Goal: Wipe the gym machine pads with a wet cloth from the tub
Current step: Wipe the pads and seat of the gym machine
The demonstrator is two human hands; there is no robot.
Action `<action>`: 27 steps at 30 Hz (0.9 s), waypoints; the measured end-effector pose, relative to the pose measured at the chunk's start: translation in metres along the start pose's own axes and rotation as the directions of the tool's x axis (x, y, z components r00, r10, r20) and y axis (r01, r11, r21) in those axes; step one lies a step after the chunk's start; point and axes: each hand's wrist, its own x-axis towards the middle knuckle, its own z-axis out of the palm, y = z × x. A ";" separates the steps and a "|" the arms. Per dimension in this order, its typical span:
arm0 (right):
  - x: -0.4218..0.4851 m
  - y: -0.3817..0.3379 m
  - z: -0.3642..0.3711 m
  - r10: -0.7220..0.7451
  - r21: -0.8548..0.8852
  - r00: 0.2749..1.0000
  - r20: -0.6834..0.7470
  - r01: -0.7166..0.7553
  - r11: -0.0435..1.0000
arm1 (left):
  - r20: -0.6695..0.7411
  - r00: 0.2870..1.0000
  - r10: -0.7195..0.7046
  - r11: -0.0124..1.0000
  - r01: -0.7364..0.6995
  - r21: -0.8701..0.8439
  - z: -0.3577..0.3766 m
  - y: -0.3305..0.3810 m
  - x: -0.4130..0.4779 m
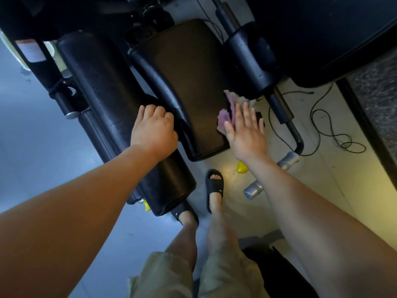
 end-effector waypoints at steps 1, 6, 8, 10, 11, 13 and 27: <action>0.001 -0.005 0.001 0.082 0.045 0.996 -0.018 -0.081 0.996 | 0.001 1.000 0.004 1.000 -0.004 0.000 0.001 0.001 0.001; -0.039 -0.051 0.015 -0.080 -0.008 0.994 -0.079 0.080 0.997 | -0.013 1.000 0.025 0.999 -0.026 -0.026 0.005 0.013 0.010; -0.049 -0.047 0.018 -0.249 -0.037 0.968 -0.005 0.249 0.968 | -0.026 1.000 -0.001 0.999 0.000 -0.036 0.006 0.018 0.015; -0.036 -0.027 0.015 -0.261 -0.088 0.965 0.002 0.261 0.961 | -0.028 0.999 -0.023 0.999 0.022 -0.038 0.006 0.022 0.019; -0.027 -0.017 0.014 -0.200 -0.106 0.980 -0.019 0.197 0.975 | -0.033 0.999 -0.025 0.999 0.024 -0.044 0.006 0.022 0.021; -0.006 0.001 0.006 0.026 -0.036 0.998 -0.062 -0.028 0.999 | -0.061 0.998 -0.019 0.997 0.014 -0.074 0.006 0.022 0.026; 0.023 -0.018 0.005 0.741 0.846 0.573 0.350 -0.532 0.012 | 0.113 0.993 -0.041 0.990 0.056 -0.131 -0.007 0.029 0.041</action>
